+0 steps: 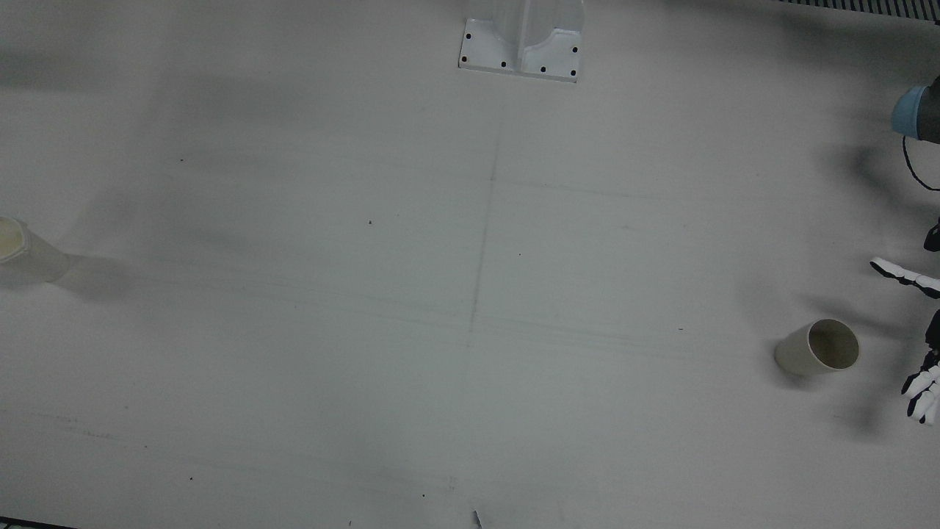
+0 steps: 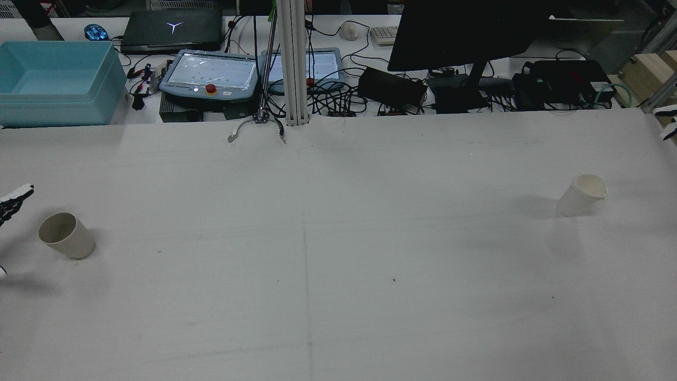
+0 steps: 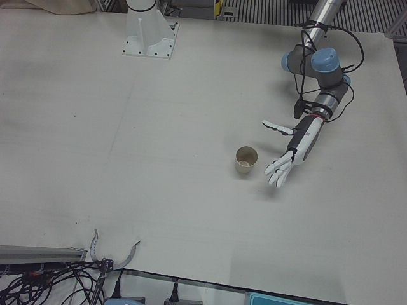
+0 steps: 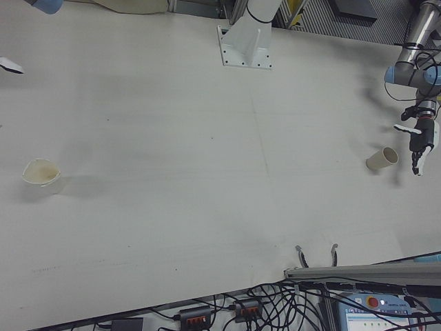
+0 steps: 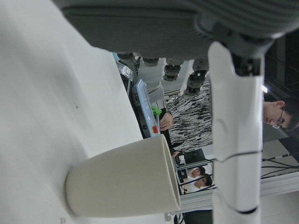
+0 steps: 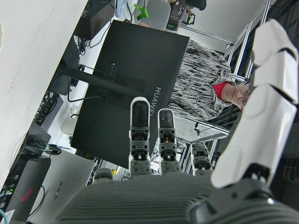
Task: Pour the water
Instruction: 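Move the left hand to the white paper cup beside it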
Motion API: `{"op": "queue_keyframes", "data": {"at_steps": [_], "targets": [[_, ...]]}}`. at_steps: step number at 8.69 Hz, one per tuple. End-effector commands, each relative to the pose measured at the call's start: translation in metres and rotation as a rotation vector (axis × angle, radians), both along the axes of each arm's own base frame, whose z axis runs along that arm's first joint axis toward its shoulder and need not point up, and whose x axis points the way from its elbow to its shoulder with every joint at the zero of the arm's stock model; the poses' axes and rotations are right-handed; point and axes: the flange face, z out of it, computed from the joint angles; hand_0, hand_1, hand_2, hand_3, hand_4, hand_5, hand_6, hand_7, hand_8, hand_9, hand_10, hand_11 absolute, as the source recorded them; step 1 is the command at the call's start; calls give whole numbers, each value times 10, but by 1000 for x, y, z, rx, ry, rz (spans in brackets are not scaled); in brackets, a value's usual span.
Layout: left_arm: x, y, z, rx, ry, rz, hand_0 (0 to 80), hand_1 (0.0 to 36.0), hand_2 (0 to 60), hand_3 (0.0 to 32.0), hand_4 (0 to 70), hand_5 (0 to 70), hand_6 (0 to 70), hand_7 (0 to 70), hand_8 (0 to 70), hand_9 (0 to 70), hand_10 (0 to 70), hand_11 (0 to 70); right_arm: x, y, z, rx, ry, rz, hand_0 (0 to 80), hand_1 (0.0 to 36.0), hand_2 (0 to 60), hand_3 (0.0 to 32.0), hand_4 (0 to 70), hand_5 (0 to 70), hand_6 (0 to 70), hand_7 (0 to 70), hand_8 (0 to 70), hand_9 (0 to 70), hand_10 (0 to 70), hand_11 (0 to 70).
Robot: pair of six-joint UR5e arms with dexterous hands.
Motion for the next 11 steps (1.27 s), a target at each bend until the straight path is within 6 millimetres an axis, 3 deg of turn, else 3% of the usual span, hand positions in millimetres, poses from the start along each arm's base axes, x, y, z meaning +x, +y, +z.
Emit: {"op": "queue_keyframes", "data": {"at_steps": [1, 3, 7, 11], "targets": [[47, -12, -8, 19, -13, 53, 768, 199, 0, 0, 266, 0, 93, 45, 8, 0, 0, 18, -1, 1, 1, -3, 2, -3, 477, 155, 173, 0, 0, 101, 259, 263, 322, 444, 0, 0], [48, -13, 1, 6, -16, 56, 795, 207, 0, 0, 267, 0, 95, 47, 9, 0, 0, 24, -1, 3, 4, -7, 3, -4, 477, 156, 167, 0, 0, 100, 245, 248, 314, 434, 0, 0], [71, -35, -15, 19, -9, 55, 800, 212, 0, 0, 279, 0, 102, 57, 10, 0, 0, 24, 0, 5, 6, -12, 4, -3, 475, 155, 158, 0, 0, 99, 224, 215, 303, 419, 0, 0], [74, -38, -18, 18, -9, 55, 800, 208, 0, 0, 286, 0, 103, 62, 10, 0, 0, 22, 0, 7, 15, -21, 5, -3, 474, 157, 152, 0, 0, 97, 205, 187, 292, 406, 0, 0]]}}
